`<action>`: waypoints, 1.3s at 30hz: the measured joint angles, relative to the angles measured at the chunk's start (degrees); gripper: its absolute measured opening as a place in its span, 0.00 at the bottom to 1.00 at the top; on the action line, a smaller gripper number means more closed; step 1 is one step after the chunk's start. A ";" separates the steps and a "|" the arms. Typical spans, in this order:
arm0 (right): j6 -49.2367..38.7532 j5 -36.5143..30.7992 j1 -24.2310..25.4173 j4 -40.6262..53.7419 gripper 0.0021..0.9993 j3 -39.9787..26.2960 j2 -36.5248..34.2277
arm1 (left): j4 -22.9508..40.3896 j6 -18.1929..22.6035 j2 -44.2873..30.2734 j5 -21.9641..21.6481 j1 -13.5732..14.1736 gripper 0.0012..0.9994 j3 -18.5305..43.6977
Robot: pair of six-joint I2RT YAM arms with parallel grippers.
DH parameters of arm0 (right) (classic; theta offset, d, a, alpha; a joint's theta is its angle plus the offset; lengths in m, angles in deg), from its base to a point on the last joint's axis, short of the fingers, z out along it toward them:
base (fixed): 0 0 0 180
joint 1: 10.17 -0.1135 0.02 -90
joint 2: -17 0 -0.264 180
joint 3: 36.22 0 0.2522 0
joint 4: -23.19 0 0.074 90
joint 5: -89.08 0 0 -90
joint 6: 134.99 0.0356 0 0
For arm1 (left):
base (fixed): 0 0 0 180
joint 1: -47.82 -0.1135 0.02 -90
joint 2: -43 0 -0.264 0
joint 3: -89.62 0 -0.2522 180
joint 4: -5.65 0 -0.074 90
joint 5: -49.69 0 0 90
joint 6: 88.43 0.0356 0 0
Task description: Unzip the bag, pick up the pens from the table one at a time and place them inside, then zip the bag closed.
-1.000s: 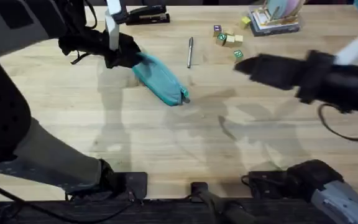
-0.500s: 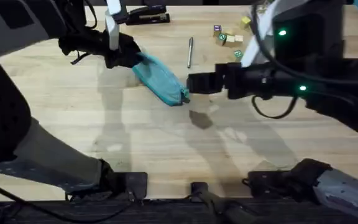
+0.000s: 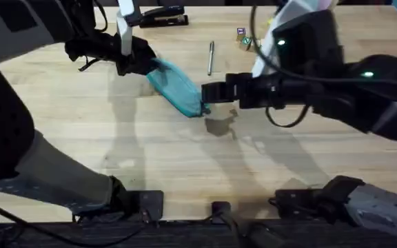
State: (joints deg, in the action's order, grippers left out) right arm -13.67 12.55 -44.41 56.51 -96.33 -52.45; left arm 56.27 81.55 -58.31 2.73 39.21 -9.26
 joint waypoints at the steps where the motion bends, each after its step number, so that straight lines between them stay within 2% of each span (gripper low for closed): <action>1: 0.01 -0.10 -0.35 -0.49 1.00 0.00 -1.06 | 0.01 0.00 0.01 0.00 0.00 0.04 0.00; 9: 0.01 -0.78 -2.51 -5.34 1.00 0.00 -9.39 | 0.01 0.00 -0.01 0.02 0.00 0.04 0.00; 16: 0.01 -1.32 -2.51 -10.10 0.99 0.00 -12.94 | 0.01 0.00 0.00 0.02 0.00 0.04 0.00; 21: 0.11 -1.56 -2.51 -11.83 0.76 -0.02 -15.31 | 0.01 0.00 0.00 0.02 0.00 0.04 0.00; 26: 0.21 -1.45 -2.51 -11.88 0.59 -0.09 -15.43 | 0.01 0.00 -0.01 0.05 0.00 0.04 0.00; 31: 0.24 -1.29 -2.72 -12.09 0.39 -0.15 -15.43 | 0.01 0.00 -0.01 0.22 0.00 0.04 0.00; 39: 0.28 -1.02 -2.72 -12.05 0.29 -0.28 -15.37 | 0.01 0.00 0.01 0.24 0.00 0.04 0.00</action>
State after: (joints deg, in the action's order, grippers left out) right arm -13.40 11.53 -47.14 44.46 -96.62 -67.82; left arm 56.27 81.55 -58.30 2.97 39.21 -9.26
